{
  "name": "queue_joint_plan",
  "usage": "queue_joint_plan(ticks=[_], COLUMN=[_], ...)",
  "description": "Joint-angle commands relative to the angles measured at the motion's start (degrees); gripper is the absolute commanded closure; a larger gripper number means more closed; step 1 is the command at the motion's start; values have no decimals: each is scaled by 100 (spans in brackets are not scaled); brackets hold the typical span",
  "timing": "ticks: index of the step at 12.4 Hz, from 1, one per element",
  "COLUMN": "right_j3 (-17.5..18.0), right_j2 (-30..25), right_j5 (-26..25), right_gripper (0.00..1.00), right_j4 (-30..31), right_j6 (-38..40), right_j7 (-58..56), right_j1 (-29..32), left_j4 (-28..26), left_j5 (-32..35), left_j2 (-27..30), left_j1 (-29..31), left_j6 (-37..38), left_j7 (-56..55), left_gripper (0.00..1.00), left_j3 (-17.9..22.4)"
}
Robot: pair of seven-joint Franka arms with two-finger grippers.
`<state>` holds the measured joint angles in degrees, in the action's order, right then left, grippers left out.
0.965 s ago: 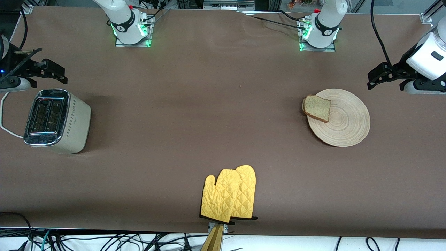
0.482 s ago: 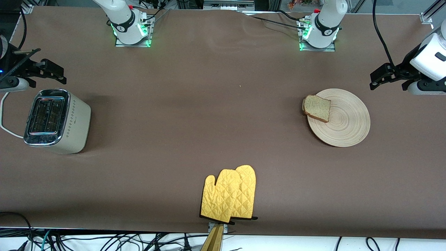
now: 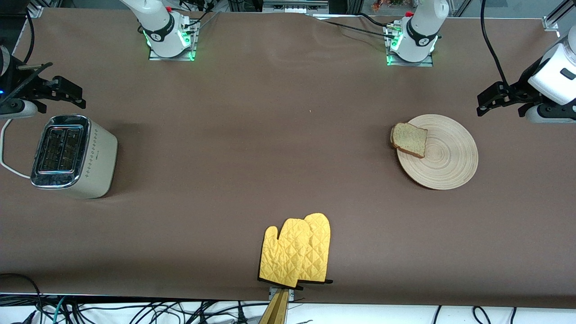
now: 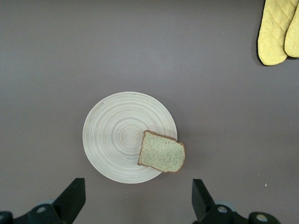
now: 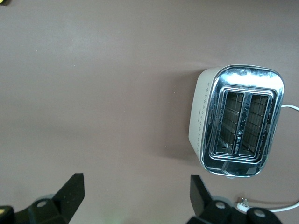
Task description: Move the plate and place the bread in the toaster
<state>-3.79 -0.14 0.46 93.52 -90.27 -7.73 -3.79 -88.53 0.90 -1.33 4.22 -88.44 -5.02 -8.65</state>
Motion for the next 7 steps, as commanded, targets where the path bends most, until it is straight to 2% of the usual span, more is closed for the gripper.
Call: queue_joint_plan(ticks=[1,7], right_j3=[19,10], right_j2=[-39,-39], right_j5=[-54,-54], right_gripper=[0,0], right_j4=[-79,-79], right_j6=[124,124], right_j7=[-71,-71], right_j1=[36,45], left_j4=[-6,-94], left_j5=[103,104], left_j2=[10,71], left_j1=[0,-53], left_j6=[2,11], left_j7=[-34,-25], left_gripper=[0,0], left_j3=[-31,-5])
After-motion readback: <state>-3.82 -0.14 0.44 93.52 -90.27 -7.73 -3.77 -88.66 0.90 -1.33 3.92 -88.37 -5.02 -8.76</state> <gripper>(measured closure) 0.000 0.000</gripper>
